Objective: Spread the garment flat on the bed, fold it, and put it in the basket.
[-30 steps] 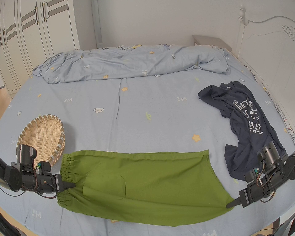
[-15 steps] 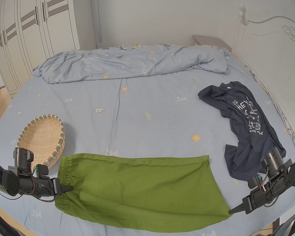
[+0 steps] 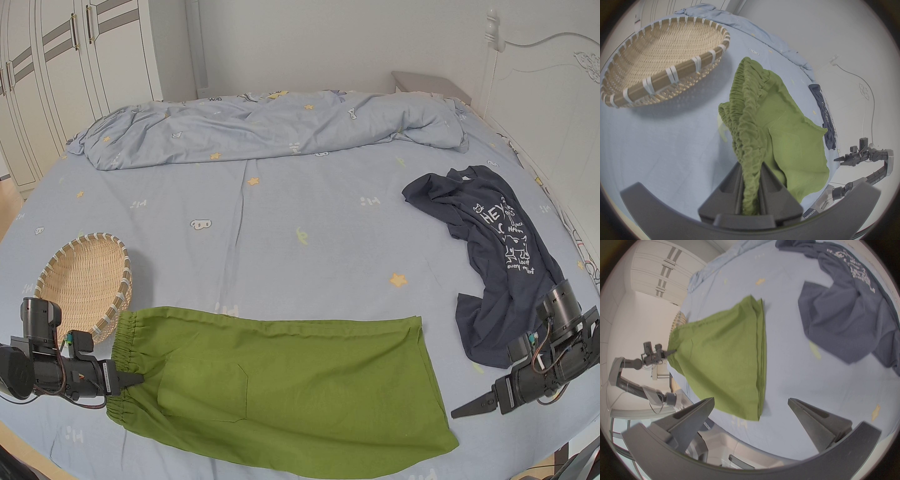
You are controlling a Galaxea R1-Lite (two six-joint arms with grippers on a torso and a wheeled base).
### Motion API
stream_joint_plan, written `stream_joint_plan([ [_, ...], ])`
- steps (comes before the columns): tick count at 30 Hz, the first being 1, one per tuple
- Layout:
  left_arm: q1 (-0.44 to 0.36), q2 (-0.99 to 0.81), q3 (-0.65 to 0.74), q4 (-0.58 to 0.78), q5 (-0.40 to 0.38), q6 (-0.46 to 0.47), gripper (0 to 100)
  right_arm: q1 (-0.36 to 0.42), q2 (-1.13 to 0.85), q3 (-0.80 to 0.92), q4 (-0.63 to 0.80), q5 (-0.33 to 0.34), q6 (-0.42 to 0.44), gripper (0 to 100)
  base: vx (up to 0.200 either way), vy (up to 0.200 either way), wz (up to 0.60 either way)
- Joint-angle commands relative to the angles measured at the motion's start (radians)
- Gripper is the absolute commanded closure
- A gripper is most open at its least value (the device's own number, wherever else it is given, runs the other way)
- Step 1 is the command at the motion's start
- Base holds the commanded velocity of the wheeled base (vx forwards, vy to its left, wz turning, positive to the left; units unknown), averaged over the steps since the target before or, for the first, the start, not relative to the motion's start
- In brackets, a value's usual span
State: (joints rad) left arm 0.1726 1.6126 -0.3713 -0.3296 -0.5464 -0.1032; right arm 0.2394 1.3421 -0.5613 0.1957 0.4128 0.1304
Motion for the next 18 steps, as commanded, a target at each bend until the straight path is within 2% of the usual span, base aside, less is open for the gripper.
stream_joint_plan([
  [1, 0.048, -0.052, -0.005, 0.001, -0.001, 0.039, 100, -0.002, -0.015, -0.124, 0.005, 0.003, 0.052, 0, 0.000, 0.000, 0.00],
  [3, 0.079, -0.056, -0.012, 0.001, -0.001, 0.050, 100, -0.003, -0.009, -0.163, 0.005, 0.001, 0.061, 0, 0.000, 0.000, 0.00],
  [7, 0.091, -0.051, -0.023, 0.003, -0.001, 0.057, 100, 0.001, 0.017, -0.170, 0.004, 0.003, 0.061, 0, 0.000, 0.000, 0.00],
  [10, 0.085, -0.056, -0.028, 0.004, -0.001, 0.056, 100, 0.001, 0.022, -0.166, 0.001, 0.003, 0.060, 0, 0.000, 0.000, 0.00],
  [14, 0.035, -0.082, -0.077, 0.038, 0.011, 0.046, 100, 0.001, 0.040, -0.178, -0.001, 0.001, 0.057, 0, 0.000, 0.000, 0.00],
  [15, 0.015, -0.102, -0.106, 0.076, 0.026, 0.040, 100, 0.001, 0.043, -0.187, -0.001, 0.001, 0.057, 0, 0.000, 0.000, 0.00],
  [18, -0.070, -0.183, -0.262, 0.316, 0.138, -0.003, 100, 0.001, 0.049, -0.206, 0.001, 0.001, 0.057, 0, 0.000, 0.000, 0.00],
])
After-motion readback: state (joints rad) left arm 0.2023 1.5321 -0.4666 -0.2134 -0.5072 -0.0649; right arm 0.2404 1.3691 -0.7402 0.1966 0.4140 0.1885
